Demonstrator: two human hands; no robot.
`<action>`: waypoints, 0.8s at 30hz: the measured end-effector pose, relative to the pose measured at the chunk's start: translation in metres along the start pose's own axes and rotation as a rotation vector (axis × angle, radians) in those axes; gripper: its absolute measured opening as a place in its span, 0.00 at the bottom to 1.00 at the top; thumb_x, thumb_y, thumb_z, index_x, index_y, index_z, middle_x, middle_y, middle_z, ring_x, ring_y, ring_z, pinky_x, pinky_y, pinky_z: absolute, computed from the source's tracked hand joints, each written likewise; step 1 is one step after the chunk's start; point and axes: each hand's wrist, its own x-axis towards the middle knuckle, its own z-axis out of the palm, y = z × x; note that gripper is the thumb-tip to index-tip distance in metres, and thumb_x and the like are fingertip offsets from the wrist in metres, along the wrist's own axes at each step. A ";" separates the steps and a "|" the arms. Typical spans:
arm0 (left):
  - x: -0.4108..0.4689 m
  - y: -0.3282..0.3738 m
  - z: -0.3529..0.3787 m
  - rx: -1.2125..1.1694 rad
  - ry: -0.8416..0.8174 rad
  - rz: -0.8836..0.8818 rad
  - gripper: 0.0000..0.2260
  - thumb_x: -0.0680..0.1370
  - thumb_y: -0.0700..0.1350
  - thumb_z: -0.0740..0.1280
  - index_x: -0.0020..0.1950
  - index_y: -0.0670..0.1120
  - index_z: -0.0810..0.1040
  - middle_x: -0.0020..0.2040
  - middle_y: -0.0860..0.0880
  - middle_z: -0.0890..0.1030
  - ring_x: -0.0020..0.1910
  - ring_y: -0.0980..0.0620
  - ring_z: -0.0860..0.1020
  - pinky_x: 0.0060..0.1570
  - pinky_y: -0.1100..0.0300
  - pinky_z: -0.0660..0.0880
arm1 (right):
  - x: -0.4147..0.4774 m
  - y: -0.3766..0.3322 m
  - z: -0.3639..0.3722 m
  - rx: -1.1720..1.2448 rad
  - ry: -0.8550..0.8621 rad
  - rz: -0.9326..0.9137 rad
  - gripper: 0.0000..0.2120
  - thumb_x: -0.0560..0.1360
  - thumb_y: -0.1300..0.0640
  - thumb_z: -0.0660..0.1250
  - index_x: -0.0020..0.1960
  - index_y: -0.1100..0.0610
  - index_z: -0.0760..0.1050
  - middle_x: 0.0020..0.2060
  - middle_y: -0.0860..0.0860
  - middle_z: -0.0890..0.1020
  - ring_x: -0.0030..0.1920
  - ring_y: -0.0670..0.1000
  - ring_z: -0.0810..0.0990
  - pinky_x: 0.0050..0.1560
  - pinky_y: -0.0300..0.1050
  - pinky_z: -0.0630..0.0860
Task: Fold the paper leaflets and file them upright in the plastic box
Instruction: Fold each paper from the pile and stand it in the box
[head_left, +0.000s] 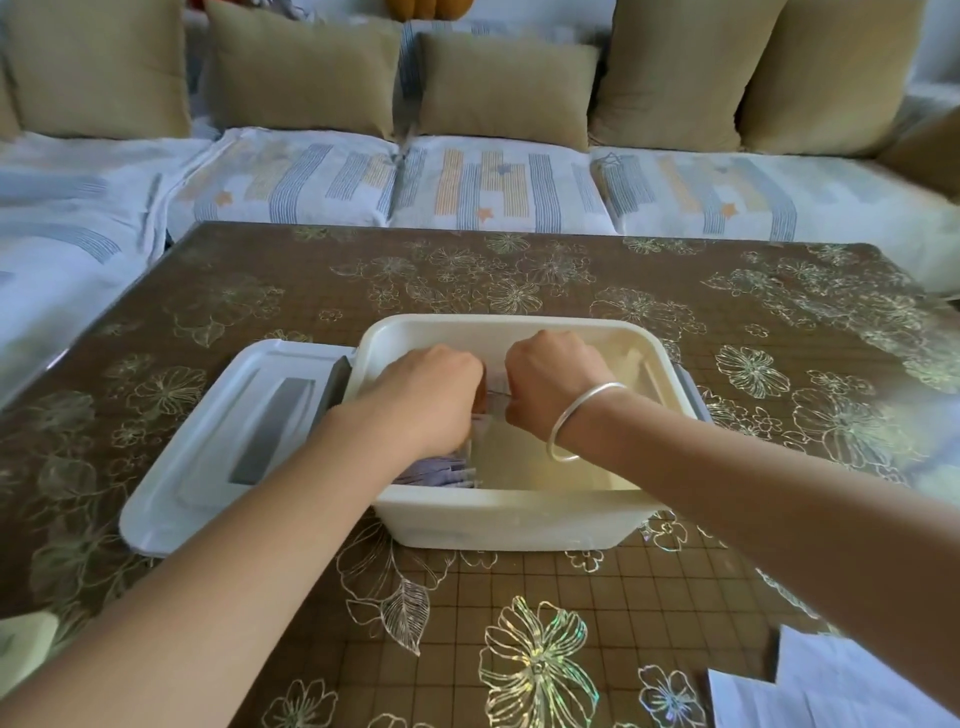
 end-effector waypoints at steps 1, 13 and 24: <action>-0.001 0.000 -0.002 0.006 0.002 0.006 0.11 0.75 0.34 0.62 0.54 0.45 0.77 0.48 0.46 0.77 0.47 0.46 0.75 0.47 0.53 0.75 | 0.004 -0.002 0.003 0.013 0.011 -0.002 0.07 0.75 0.60 0.63 0.51 0.61 0.77 0.48 0.58 0.80 0.46 0.60 0.78 0.38 0.45 0.69; -0.041 -0.034 -0.024 -0.215 0.393 0.026 0.22 0.74 0.31 0.59 0.48 0.58 0.80 0.56 0.52 0.82 0.58 0.52 0.78 0.57 0.50 0.75 | 0.030 0.003 0.022 0.179 0.019 -0.087 0.07 0.75 0.58 0.65 0.45 0.53 0.82 0.42 0.52 0.82 0.43 0.56 0.80 0.39 0.40 0.69; -0.018 0.006 -0.017 0.388 -0.001 0.023 0.11 0.77 0.39 0.58 0.35 0.48 0.66 0.35 0.51 0.68 0.42 0.48 0.67 0.54 0.54 0.63 | 0.015 0.001 0.007 -0.068 0.028 -0.241 0.11 0.78 0.54 0.62 0.56 0.46 0.79 0.53 0.53 0.81 0.53 0.58 0.79 0.44 0.44 0.70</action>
